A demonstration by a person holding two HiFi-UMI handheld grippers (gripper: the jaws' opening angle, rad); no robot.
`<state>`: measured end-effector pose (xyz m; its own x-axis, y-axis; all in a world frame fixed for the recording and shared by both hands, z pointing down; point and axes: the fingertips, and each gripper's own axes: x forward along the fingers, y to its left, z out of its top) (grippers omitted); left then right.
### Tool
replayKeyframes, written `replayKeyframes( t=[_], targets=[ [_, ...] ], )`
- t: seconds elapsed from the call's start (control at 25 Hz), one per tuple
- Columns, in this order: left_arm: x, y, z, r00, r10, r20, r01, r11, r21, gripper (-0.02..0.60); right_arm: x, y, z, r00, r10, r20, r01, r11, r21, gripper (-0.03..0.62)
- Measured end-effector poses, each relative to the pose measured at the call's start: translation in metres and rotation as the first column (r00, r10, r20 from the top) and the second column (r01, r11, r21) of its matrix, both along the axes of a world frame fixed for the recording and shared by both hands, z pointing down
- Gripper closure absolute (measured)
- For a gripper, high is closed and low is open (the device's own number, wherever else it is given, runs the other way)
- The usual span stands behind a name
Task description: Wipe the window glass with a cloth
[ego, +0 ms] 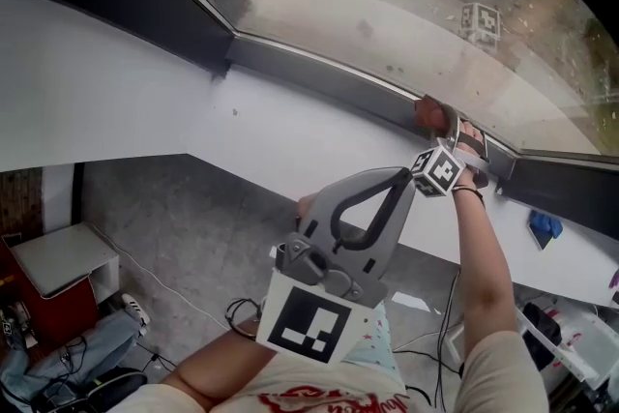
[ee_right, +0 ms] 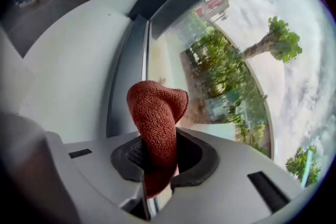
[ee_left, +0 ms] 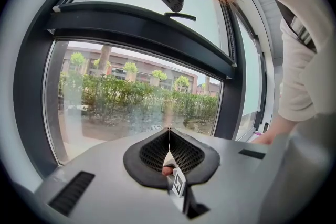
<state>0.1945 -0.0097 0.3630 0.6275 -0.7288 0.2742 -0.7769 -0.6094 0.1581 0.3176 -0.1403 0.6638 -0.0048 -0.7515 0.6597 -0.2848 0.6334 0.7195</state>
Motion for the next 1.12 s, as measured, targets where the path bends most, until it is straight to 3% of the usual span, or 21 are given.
replayKeyframes(
  t=[0.12, 0.24, 0.32, 0.4, 0.52, 0.68, 1.12],
  targets=[
    [0.001, 0.005, -0.013, 1.0, 0.023, 0.011, -0.024, 0.999, 0.035, 0.56, -0.02, 0.005, -0.079, 0.995, -0.081, 0.055, 0.072, 0.986, 0.151, 0.505],
    [-0.002, 0.005, -0.026, 1.0, 0.021, 0.019, -0.022, 0.998, 0.065, 0.56, -0.033, 0.012, -0.185, 0.986, -0.14, 0.09, 0.104, 0.939, 0.328, 0.505],
    [-0.005, 0.004, -0.034, 1.0, 0.01, 0.014, -0.012, 0.997, 0.08, 0.56, -0.044, 0.02, -0.268, 0.978, -0.18, 0.103, 0.113, 0.878, 0.464, 0.505],
    [-0.008, 0.003, -0.04, 1.0, -0.002, 0.0, 0.002, 0.996, 0.09, 0.56, -0.052, 0.025, -0.342, 0.973, -0.209, 0.095, 0.113, 0.798, 0.592, 0.505],
    [-0.009, 0.001, -0.045, 1.0, -0.004, -0.01, 0.005, 0.995, 0.096, 0.56, -0.056, 0.02, -0.413, 0.973, -0.213, 0.084, 0.095, 0.708, 0.7, 0.505],
    [-0.008, 0.001, -0.05, 1.0, 0.009, -0.012, -0.008, 0.995, 0.103, 0.56, -0.051, 0.007, -0.443, 0.982, -0.172, 0.079, 0.054, 0.654, 0.754, 0.505],
    [-0.011, 0.002, -0.059, 0.999, 0.039, -0.002, -0.038, 0.992, 0.124, 0.56, -0.059, -0.011, -0.439, 0.989, -0.129, 0.07, 0.022, 0.604, 0.797, 0.505]
  ],
)
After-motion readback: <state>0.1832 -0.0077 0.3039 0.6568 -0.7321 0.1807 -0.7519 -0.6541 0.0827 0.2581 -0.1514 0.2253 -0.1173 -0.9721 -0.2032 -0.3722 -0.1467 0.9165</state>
